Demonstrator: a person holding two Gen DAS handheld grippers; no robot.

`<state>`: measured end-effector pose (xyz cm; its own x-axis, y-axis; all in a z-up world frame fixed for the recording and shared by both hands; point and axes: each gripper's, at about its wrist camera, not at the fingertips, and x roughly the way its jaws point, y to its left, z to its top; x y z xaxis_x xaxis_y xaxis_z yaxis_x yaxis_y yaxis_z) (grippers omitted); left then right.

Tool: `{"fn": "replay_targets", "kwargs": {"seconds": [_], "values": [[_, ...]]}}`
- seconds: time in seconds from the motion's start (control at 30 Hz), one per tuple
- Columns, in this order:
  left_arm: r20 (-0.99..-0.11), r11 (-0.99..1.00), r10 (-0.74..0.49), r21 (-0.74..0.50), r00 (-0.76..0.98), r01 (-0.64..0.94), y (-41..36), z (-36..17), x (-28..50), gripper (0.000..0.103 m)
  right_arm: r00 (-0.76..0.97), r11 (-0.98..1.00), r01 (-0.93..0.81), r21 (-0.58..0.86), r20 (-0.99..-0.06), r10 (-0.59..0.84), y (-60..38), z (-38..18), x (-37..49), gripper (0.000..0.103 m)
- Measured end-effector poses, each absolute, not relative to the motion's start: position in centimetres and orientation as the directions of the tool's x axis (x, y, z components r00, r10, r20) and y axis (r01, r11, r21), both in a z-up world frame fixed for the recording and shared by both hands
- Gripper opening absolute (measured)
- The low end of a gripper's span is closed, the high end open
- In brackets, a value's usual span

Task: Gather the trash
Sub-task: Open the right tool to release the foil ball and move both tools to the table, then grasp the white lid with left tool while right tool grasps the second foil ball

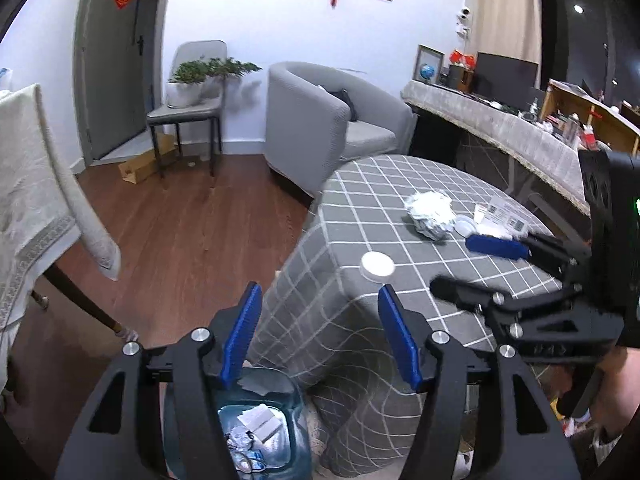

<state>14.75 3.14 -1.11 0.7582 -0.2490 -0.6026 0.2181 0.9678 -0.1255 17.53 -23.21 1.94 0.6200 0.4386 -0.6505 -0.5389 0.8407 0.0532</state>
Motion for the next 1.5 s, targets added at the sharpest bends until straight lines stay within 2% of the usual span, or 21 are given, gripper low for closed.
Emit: {"fn": "replay_targets", "kwargs": {"seconds": [0.33, 0.6, 1.03, 1.23, 1.4, 1.5], "values": [[-0.631, 0.949, -0.304, -0.134, 0.714, 0.285, 0.7, -2.7, 17.0, 0.061, 0.645, 0.881, -0.467, 0.068, -0.655, 0.393, -25.3, 1.5, 20.8, 0.079], [-0.644, 0.943, -0.311, -0.118, 0.699, 0.311, -0.8, -3.5, 18.6, 0.053, 0.661, 0.899, -0.433, 0.065, -0.656, 0.365, -26.3, 1.4, 22.7, 0.085], [-0.665, 0.936, -0.309, -0.088, 0.68, 0.339, -2.7, -4.7, 20.5, 0.047, 0.643, 0.903, -0.424, 0.069, -0.679, 0.354, -26.3, 0.6, 24.7, 0.086], [-0.666, 0.935, -0.311, -0.085, 0.678, 0.345, -3.1, -5.0, 21.0, 0.042, 0.634, 0.905, -0.42, 0.071, -0.69, 0.348, -26.4, 0.5, 25.5, 0.089], [-0.666, 0.938, -0.296, -0.066, 0.684, 0.341, -3.3, -5.2, 21.4, 0.033, 0.614, 0.905, -0.419, 0.075, -0.711, 0.343, -26.1, 0.1, 26.3, 0.089], [-0.664, 0.939, -0.296, -0.069, 0.686, 0.338, -3.2, -5.2, 21.5, 0.033, 0.604, 0.901, -0.426, 0.082, -0.716, 0.35, -26.1, 0.0, 26.6, 0.089]]}}
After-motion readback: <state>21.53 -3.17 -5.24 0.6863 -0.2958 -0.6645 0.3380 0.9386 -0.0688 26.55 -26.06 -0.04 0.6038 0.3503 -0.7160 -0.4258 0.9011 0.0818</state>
